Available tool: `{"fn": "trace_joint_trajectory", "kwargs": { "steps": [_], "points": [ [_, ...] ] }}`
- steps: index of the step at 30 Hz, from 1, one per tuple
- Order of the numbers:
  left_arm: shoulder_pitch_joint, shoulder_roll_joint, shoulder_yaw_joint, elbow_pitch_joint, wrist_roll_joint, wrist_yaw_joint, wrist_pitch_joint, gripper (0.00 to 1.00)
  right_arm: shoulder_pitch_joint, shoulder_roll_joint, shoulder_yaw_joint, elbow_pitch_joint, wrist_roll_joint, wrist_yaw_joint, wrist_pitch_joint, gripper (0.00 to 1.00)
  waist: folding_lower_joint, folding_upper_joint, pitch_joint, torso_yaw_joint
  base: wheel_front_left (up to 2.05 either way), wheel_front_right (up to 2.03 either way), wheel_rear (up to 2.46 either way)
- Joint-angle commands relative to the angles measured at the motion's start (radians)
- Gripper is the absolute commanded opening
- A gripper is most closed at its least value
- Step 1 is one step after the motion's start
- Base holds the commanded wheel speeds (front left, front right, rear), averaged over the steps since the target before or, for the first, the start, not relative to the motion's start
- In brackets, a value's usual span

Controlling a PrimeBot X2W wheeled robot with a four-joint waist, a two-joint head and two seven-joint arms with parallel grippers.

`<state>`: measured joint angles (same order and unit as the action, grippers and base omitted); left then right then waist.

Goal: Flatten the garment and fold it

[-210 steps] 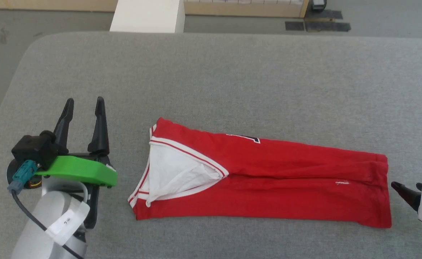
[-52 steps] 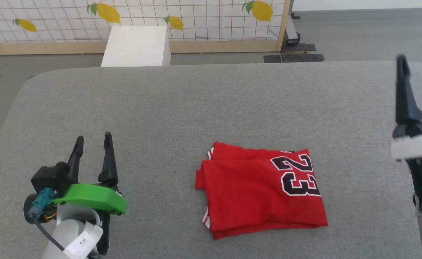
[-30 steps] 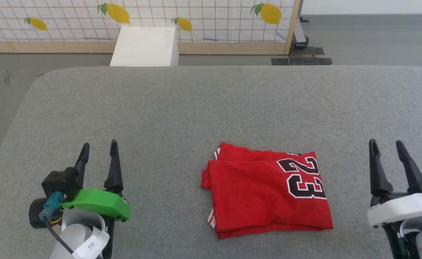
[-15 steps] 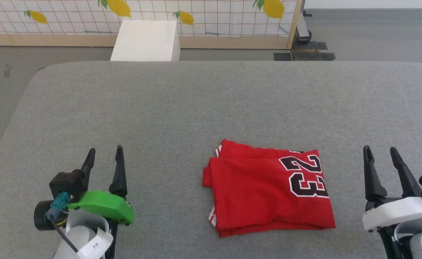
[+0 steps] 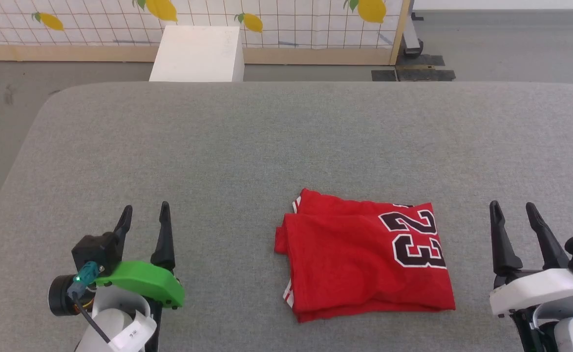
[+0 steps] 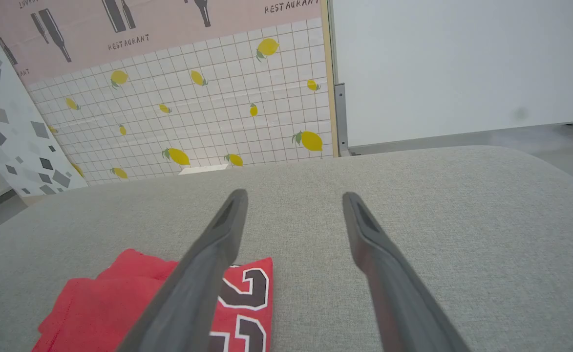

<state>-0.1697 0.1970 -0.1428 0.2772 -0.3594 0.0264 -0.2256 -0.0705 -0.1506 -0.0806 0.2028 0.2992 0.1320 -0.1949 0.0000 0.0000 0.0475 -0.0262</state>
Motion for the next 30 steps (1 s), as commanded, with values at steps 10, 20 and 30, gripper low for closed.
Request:
{"fn": "trace_joint_trajectory", "kwargs": {
  "steps": [10, 20, 30],
  "points": [
    [0.0, 0.018, -0.015, -0.014, 0.003, 0.002, -0.003, 1.0, -0.003, 0.001, -0.005, 0.004, -0.012, -0.001, 0.007, 1.0, 0.0, 0.0, -0.003, -0.001, 0.0, 0.0, 0.0],
    [0.003, 0.023, -0.018, -0.017, -0.004, 0.01, 0.0, 1.0, -0.004, 0.003, -0.009, 0.0, -0.014, -0.001, 0.01, 1.0, 0.0, 0.0, -0.003, 0.0, 0.0, 0.0, 0.0],
    [-0.001, 0.026, -0.024, -0.023, -0.011, 0.015, 0.004, 1.0, -0.014, -0.002, -0.01, -0.004, -0.014, -0.001, 0.028, 1.0, 0.0, 0.0, 0.006, 0.004, 0.0, 0.0, 0.0]
  ]
}}
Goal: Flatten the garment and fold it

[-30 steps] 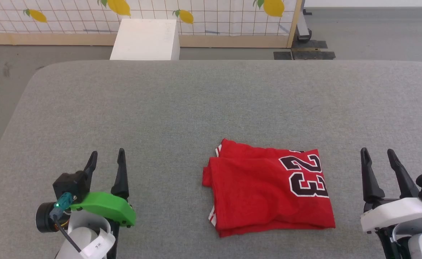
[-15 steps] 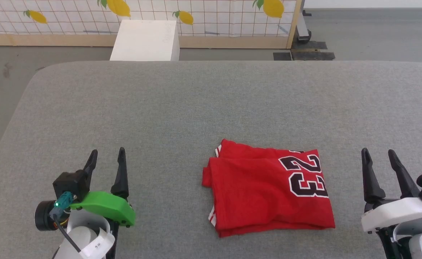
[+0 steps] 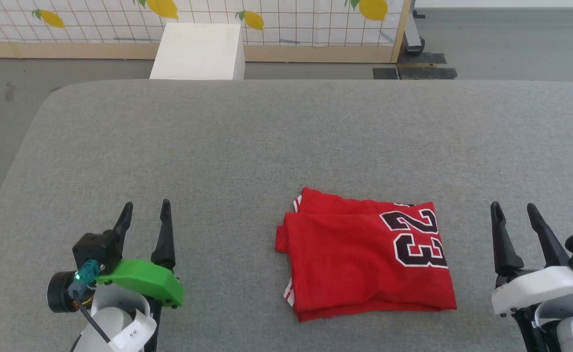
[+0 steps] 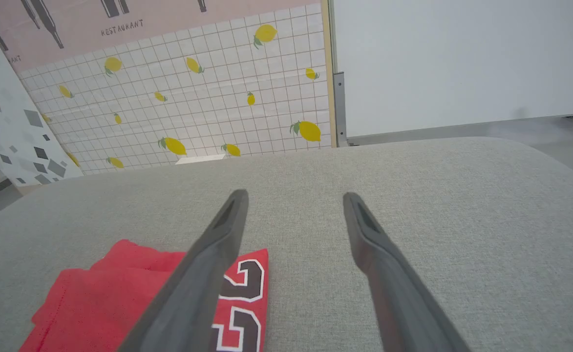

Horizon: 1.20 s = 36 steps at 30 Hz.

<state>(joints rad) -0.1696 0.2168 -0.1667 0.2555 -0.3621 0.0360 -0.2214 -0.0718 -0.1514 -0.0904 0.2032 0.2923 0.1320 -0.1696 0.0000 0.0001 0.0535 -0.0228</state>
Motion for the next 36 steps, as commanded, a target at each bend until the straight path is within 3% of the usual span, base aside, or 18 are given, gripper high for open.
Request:
{"fn": "trace_joint_trajectory", "kwargs": {
  "steps": [1, 6, 14, 18, 23, 35, 36],
  "points": [
    [-0.002, 0.007, 0.0, -0.002, -0.009, 0.006, 0.0, 1.0, -0.017, -0.006, 0.003, -0.007, -0.005, -0.001, 0.024, 1.0, 0.0, -0.0001, 0.002, 0.0, 0.0, 0.0, 0.0],
    [-0.002, 0.01, 0.0, -0.01, -0.014, 0.01, 0.0, 1.0, -0.085, -0.061, 0.055, -0.025, 0.042, -0.001, 0.225, 1.0, 0.0, -0.0001, 0.012, -0.004, 0.0, 0.0, 0.0],
    [-0.022, 0.012, -0.01, -0.038, -0.013, 0.013, 0.006, 1.0, -0.233, -0.168, 0.218, -0.031, 0.121, -0.001, 0.783, 1.0, 0.0, -0.0001, 0.066, 0.021, 0.0, 0.0, 0.0],
    [-0.044, 0.007, -0.021, -0.047, -0.008, 0.013, 0.002, 1.0, -0.278, -0.198, 0.291, -0.005, 0.113, -0.001, 0.968, 1.0, 0.0, -0.0001, 0.1, 0.048, 0.0, 0.0, 0.0],
    [-0.071, -0.003, -0.037, -0.052, -0.001, 0.012, -0.003, 1.0, -0.306, -0.203, 0.335, 0.044, 0.076, -0.001, 1.063, 1.0, 0.0, -0.0001, 0.142, 0.084, 0.0, 0.0, 0.0],
    [-0.117, -0.024, -0.055, -0.025, -0.005, 0.003, -0.021, 1.0, -0.285, -0.18, 0.37, 0.189, 0.066, -0.001, 1.071, 1.0, 0.0, -0.0001, 0.191, 0.143, 0.0, 0.0, 0.0],
    [-0.118, -0.025, -0.056, -0.022, -0.006, 0.002, -0.022, 1.0, -0.282, -0.179, 0.369, 0.196, 0.077, -0.001, 1.077, 0.29, 0.0, -0.0001, 0.19, 0.145, 0.0, 0.0, 0.0]
  ]
}}
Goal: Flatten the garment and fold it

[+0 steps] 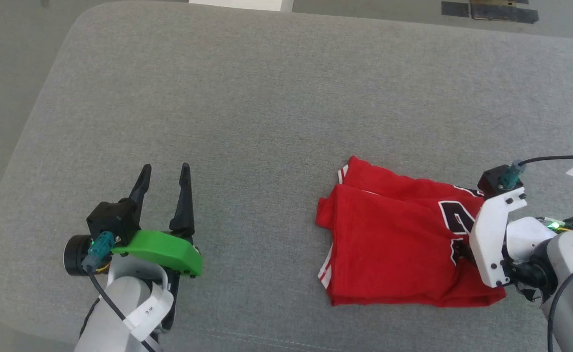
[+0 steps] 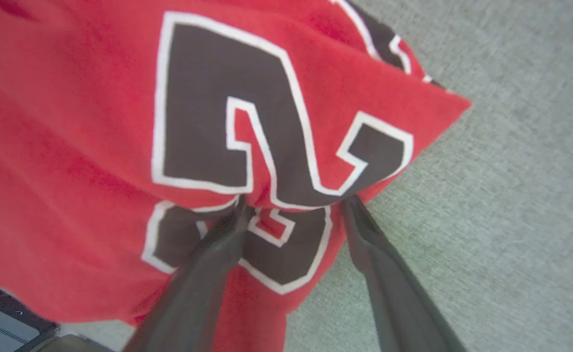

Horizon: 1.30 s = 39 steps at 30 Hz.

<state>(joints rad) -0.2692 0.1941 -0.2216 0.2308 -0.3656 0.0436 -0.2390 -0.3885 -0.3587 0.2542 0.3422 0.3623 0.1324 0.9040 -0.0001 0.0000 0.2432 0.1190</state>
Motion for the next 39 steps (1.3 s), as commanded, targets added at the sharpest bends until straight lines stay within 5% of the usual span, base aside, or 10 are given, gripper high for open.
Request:
{"fn": "trace_joint_trajectory", "kwargs": {
  "steps": [1, 2, 17, 28, 39],
  "points": [
    [-0.018, -0.003, -0.001, 0.005, -0.003, -0.006, -0.005, 1.0, 0.036, 0.029, 0.023, 0.06, 0.011, -0.002, 0.004, 0.13, 0.0001, 0.0, -0.001, 0.004, 0.0, 0.0, 0.0],
    [-0.018, -0.003, -0.002, 0.01, -0.005, -0.008, -0.006, 1.0, 0.037, 0.028, 0.02, 0.06, 0.022, -0.002, 0.001, 0.0, 0.0001, 0.0, -0.005, 0.006, 0.0, 0.0, 0.0],
    [0.006, 0.003, -0.002, 0.032, -0.019, -0.012, -0.014, 1.0, -0.022, -0.08, 0.076, -0.096, 0.071, -0.002, -0.012, 0.0, 0.0001, 0.0, -0.103, -0.028, 0.0, 0.0, 0.0],
    [0.001, 0.007, -0.004, 0.002, -0.023, -0.005, -0.012, 1.0, -0.127, -0.226, 0.126, -0.17, 0.109, -0.002, 0.039, 0.0, 0.0001, 0.0, -0.057, -0.287, 0.0, 0.0, 0.0],
    [-0.097, 0.058, -0.004, -0.066, 0.011, 0.014, 0.045, 1.0, -0.239, -0.243, -0.013, -0.026, 0.052, -0.002, -0.057, 0.0, 0.0001, 0.0, 0.129, -0.493, 0.0, 0.0, 0.0]
  ]
}}
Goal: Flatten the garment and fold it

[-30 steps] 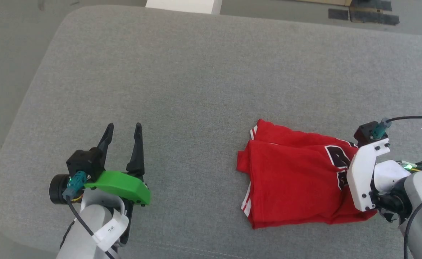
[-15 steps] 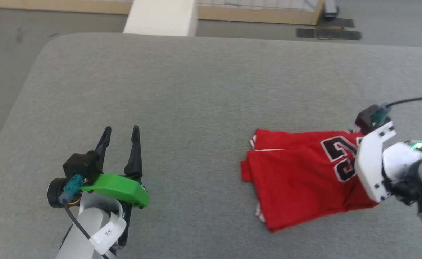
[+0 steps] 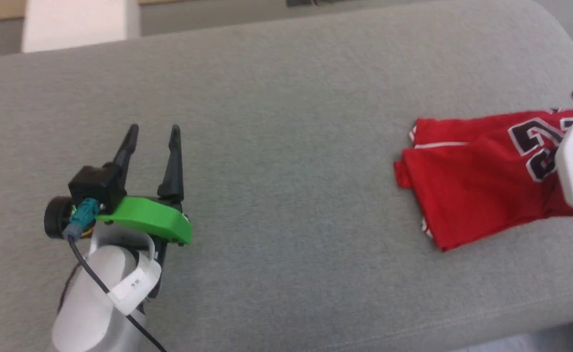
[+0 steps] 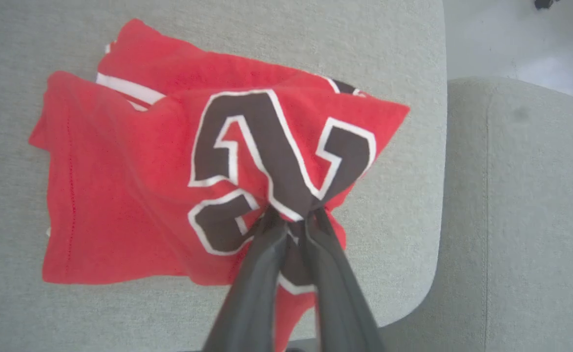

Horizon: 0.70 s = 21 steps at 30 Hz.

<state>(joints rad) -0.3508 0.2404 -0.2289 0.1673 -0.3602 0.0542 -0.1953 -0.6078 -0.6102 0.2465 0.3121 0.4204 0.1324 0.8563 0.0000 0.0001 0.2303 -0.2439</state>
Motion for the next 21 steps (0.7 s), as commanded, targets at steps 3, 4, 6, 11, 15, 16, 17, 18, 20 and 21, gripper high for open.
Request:
{"fn": "trace_joint_trajectory", "kwargs": {
  "steps": [3, 4, 6, 11, 15, 16, 17, 18, 20, 21],
  "points": [
    [-0.038, 0.031, 0.004, -0.032, 0.019, 0.011, 0.023, 1.0, -0.045, 0.012, -0.057, 0.055, -0.03, -0.002, -0.048, 0.0, 0.0, -0.0001, 0.199, -0.15, 0.0, 0.0, 0.0],
    [-0.048, 0.037, 0.002, -0.045, 0.024, 0.013, 0.033, 1.0, -0.054, 0.011, -0.08, 0.075, -0.039, -0.002, -0.063, 0.0, 0.0, -0.0001, 0.221, -0.152, 0.0, 0.0, 0.0],
    [-0.066, 0.049, -0.002, -0.07, 0.036, 0.016, 0.052, 1.0, -0.07, 0.007, -0.126, 0.115, -0.057, -0.002, -0.09, 0.0, 0.0, -0.0001, 0.26, -0.149, 0.0, 0.0, 0.0],
    [-0.097, 0.089, -0.007, -0.145, 0.068, 0.028, 0.111, 1.0, -0.118, -0.009, -0.251, 0.204, -0.109, -0.002, -0.165, 0.0, 0.0, -0.0001, 0.352, -0.127, 0.0, 0.0, 0.0],
    [-0.112, 0.128, 0.001, -0.223, 0.09, 0.041, 0.161, 1.0, -0.158, -0.017, -0.348, 0.268, -0.159, -0.002, -0.216, 0.0, 0.0, -0.0001, 0.419, -0.108, 0.0, 0.0, 0.0],
    [-0.113, 0.139, 0.006, -0.244, 0.096, 0.046, 0.174, 1.0, -0.172, -0.015, -0.378, 0.284, -0.172, -0.002, -0.23, 0.0, 0.0, -0.0001, 0.435, -0.106, 0.0, 0.0, 0.0],
    [-0.113, 0.149, 0.009, -0.262, 0.1, 0.05, 0.187, 1.0, -0.182, -0.013, -0.399, 0.297, -0.183, -0.002, -0.238, 0.0, 0.0, -0.0001, 0.45, -0.104, 0.0, 0.0, 0.0],
    [-0.111, 0.16, 0.015, -0.283, 0.104, 0.055, 0.2, 1.0, -0.195, -0.009, -0.418, 0.313, -0.198, -0.002, -0.249, 0.0, 0.0, -0.0001, 0.463, -0.104, 0.0, 0.0, 0.0],
    [-0.107, 0.18, 0.026, -0.32, 0.111, 0.064, 0.226, 1.0, -0.217, 0.004, -0.443, 0.336, -0.222, -0.002, -0.269, 0.0, 0.0, -0.0001, 0.485, -0.108, 0.0, 0.0, 0.0],
    [-0.105, 0.188, 0.032, -0.336, 0.113, 0.068, 0.236, 1.0, -0.227, 0.012, -0.45, 0.348, -0.231, -0.002, -0.276, 0.0, 0.0, -0.0001, 0.494, -0.111, 0.0, 0.0, 0.0]
  ]
}}
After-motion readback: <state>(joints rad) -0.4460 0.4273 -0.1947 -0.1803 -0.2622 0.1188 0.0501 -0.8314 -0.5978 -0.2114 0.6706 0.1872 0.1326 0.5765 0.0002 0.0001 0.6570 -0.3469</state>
